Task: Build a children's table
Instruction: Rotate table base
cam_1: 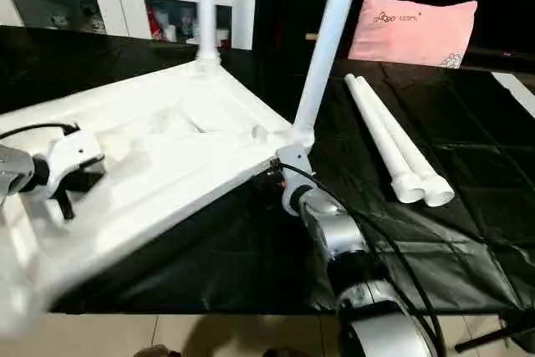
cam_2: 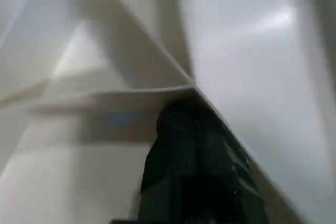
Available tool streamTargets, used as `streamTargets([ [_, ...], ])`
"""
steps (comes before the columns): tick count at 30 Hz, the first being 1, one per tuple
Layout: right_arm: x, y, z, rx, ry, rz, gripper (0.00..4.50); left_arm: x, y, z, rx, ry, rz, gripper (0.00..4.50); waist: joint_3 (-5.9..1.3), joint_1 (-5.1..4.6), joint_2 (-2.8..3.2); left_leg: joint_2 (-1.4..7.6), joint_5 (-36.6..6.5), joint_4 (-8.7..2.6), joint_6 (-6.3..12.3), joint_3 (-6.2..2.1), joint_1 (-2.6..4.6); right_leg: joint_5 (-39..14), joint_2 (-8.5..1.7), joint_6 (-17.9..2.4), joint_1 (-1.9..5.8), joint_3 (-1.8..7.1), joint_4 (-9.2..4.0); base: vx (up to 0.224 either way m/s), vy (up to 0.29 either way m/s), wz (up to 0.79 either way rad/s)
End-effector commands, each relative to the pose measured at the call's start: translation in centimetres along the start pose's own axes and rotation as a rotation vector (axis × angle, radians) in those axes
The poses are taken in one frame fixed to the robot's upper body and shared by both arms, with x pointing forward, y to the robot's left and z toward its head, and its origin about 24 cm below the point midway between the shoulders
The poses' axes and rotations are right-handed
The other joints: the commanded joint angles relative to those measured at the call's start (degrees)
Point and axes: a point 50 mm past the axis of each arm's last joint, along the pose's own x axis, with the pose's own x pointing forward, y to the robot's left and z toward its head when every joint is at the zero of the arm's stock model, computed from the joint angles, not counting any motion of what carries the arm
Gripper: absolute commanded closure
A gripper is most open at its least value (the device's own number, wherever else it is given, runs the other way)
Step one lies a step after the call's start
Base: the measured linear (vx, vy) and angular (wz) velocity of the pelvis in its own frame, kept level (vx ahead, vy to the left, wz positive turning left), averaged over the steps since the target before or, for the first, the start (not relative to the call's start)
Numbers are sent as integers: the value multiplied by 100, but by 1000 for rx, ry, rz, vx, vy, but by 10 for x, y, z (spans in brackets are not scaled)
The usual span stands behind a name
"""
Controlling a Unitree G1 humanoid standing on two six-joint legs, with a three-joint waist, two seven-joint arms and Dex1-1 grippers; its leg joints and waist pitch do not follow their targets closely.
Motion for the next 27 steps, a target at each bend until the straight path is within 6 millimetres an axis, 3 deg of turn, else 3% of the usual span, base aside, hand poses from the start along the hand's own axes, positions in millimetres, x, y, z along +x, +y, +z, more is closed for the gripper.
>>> streamTargets([
  [1, 4, 3, 12, -10, -30, 9, 0, 11, -22, 21, 69, -109, -200, 445, -404, -1, 213, 300, -1898, -493, -476, -133, 130, -1657, -475, -1130, 242, 437, -379, 0, 0, 0],
  [4, 7, 5, 15, -14, -37, 18, 0, 9, -30, 30, 61, -173, -282, 445, -418, -9, 215, 290, -1718, -485, -472, -108, 118, -1349, -447, -1222, 255, 437, -324, 0, 0, 0],
  [9, 12, 9, 21, -24, -51, 35, 0, 14, -44, 52, 73, -277, -376, 445, -404, -27, 199, 274, -1706, -468, -427, -95, 103, -1508, -445, -1205, 270, 445, -342, 0, 0, 0],
  [10, 14, 11, 25, -31, -62, 46, 0, 27, -41, 61, 99, -288, -309, 445, -396, -36, 191, 263, -1768, -464, -407, -94, 102, -1678, -435, -1136, 272, 446, -367, 0, 0, 0],
  [14, 14, 11, 28, -39, -74, 48, 0, 40, -29, 72, 84, -322, -179, 445, -408, -27, 192, 262, -1848, -458, -382, -119, 111, -2006, -434, -972, 272, 431, -398, 0, 0, 0],
  [15, 13, 8, 31, -44, -85, 42, 0, 46, -24, 81, 63, -353, -128, 445, -393, -42, 219, 221, -1911, -445, -369, -106, 107, -2142, -393, -898, 265, 411, -452, 0, 0, 0],
  [16, 13, 5, 34, -49, -96, 34, 0, 51, -21, 89, 43, -379, -95, 445, -410, -24, 206, 242, -1991, -439, -375, -114, 145, -2192, -407, -875, 250, 418, -451, 0, 0, 0],
  [18, 12, 5, 35, -50, -98, 33, 0, 52, -21, 90, 41, -382, -92, 445, -422, -1, 184, 245, -1875, -439, -336, -134, 100, -2264, -439, -828, 290, 409, -446, 0, 0, 0],
  [19, 13, 4, 35, -50, -100, 32, 0, 52, -21, 91, 37, -385, -93, 445, -424, 5, 185, 254, -1829, -441, -324, -140, 96, -2249, -450, -829, 287, 408, -445, 0, 0, 0],
  [20, 12, 1, 38, -56, -110, 18, 0, 55, -19, 95, 26, -394, -64, 445, -424, -3, 237, 248, -1765, -437, -310, -133, 87, -2125, -433, -870, 284, 410, -435, 0, 0, 0],
  [21, 10, -6, 44, -64, -129, -8, 0, 60, -16, 100, 11, -400, -9, 445, -436, 1, 218, 251, -1712, -433, -309, -129, 91, -2012, -430, -889, 287, 410, -434, 0, 0, 0],
  [22, 7, -15, 51, -73, -154, -40, 0, 66, -12, 105, -8, -398, 56, 445, -464, 12, 257, 259, -1551, -423, -290, -120, 97, -1506, -398, -1037, 301, 417, -363, 0, 0, 0],
  [24, 5, -20, 56, -79, -172, -62, 0, 71, -10, 107, -19, -395, 100, 445, -452, 33, 225, 216, -1471, -401, -195, -92, 82, -1411, -376, -1059, 310, 406, -381, 0, 0, 0],
  [25, 2, -26, 60, -83, -186, -82, 0, 75, -8, 109, -22, -387, 152, 445, -455, 39, 259, 207, -1451, -392, -189, -92, 69, -1405, -376, -1043, 327, 404, -369, 0, 0, 0],
  [27, 0, -32, 63, -85, -201, -103, 0, 79, -6, 108, -29, -377, 203, 445, -454, 42, 259, 205, -1391, -390, -110, -99, 47, -1453, -383, -998, 337, 394, -402, 0, 0, 0],
])
